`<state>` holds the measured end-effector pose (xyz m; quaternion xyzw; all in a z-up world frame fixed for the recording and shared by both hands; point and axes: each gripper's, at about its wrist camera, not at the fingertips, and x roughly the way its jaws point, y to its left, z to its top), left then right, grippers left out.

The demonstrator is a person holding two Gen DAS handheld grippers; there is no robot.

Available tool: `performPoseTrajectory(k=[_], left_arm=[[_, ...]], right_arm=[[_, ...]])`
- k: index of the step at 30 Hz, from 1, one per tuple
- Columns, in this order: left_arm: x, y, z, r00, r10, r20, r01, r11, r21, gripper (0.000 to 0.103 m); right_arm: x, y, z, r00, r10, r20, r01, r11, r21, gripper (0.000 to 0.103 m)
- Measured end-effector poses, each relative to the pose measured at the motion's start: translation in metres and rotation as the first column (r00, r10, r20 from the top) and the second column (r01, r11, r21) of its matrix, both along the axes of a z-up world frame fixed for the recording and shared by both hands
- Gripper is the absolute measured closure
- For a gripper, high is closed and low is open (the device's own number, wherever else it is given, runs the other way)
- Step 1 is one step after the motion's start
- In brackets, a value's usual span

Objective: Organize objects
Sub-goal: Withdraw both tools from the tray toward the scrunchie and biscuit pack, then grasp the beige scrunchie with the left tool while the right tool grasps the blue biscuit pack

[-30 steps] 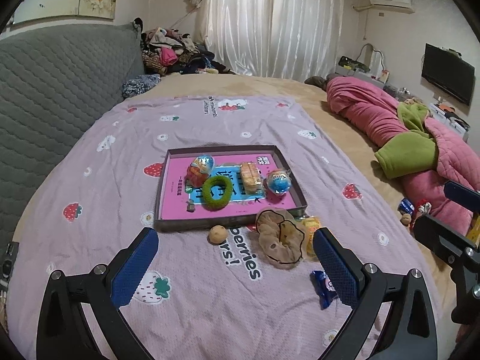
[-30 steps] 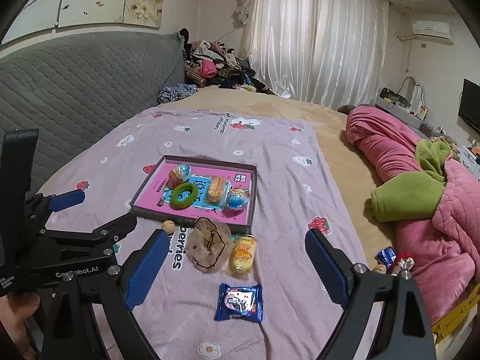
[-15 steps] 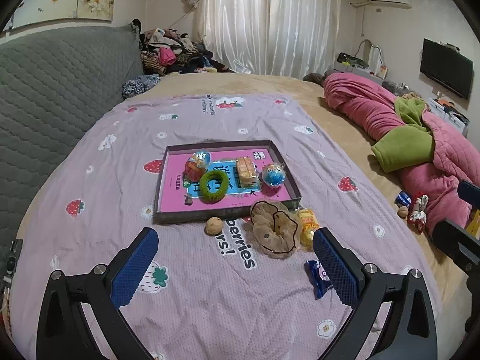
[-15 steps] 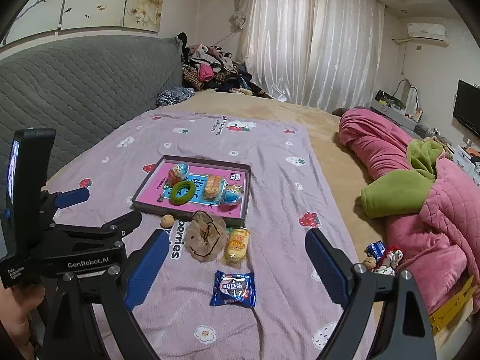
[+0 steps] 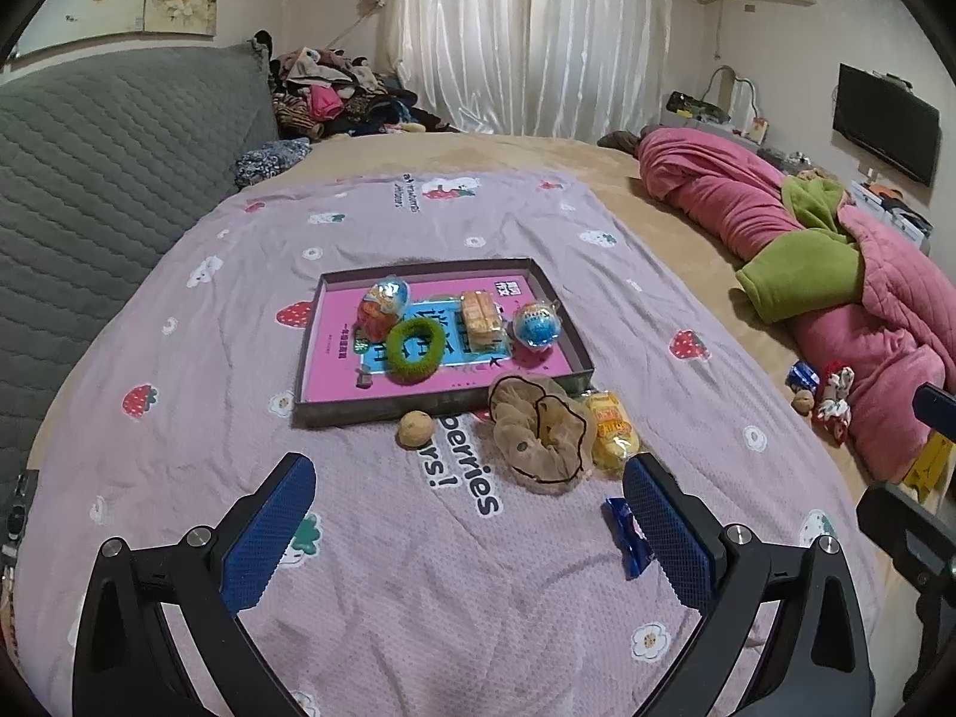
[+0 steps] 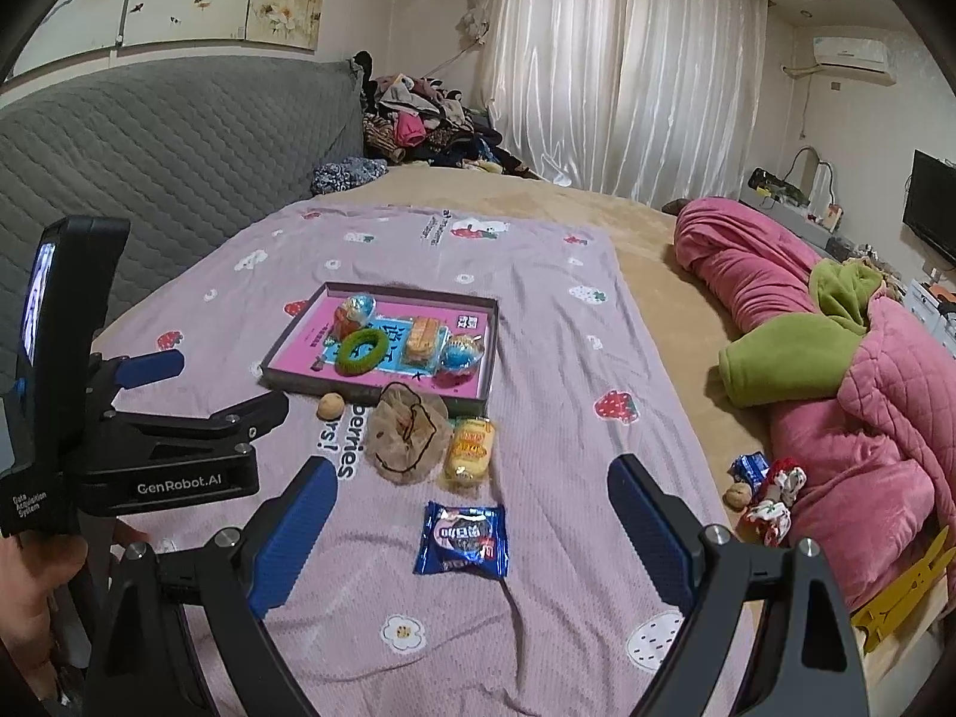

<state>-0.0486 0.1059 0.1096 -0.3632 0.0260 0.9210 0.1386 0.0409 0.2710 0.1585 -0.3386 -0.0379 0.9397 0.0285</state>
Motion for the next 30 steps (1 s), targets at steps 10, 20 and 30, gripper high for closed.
performPoseTrajectory(k=[10,20,30], left_arm=[[-0.006,0.010,-0.023,1.000,-0.019,0.025,0.019,1.000,-0.008,0.000],[-0.014,0.015,-0.040,0.999,-0.025,0.049,0.026,0.999,-0.019,0.000],[-0.025,0.024,-0.053,0.997,-0.038,0.066,0.040,0.999,-0.019,0.000]], right_arm=[[0.002,0.004,-0.024,1.000,-0.005,0.021,0.005,1.000,0.009,0.011],[-0.005,0.002,-0.053,0.998,0.005,0.070,-0.005,1.000,0.002,0.011],[-0.019,0.002,-0.078,0.993,0.012,0.117,-0.012,1.000,0.000,0.011]])
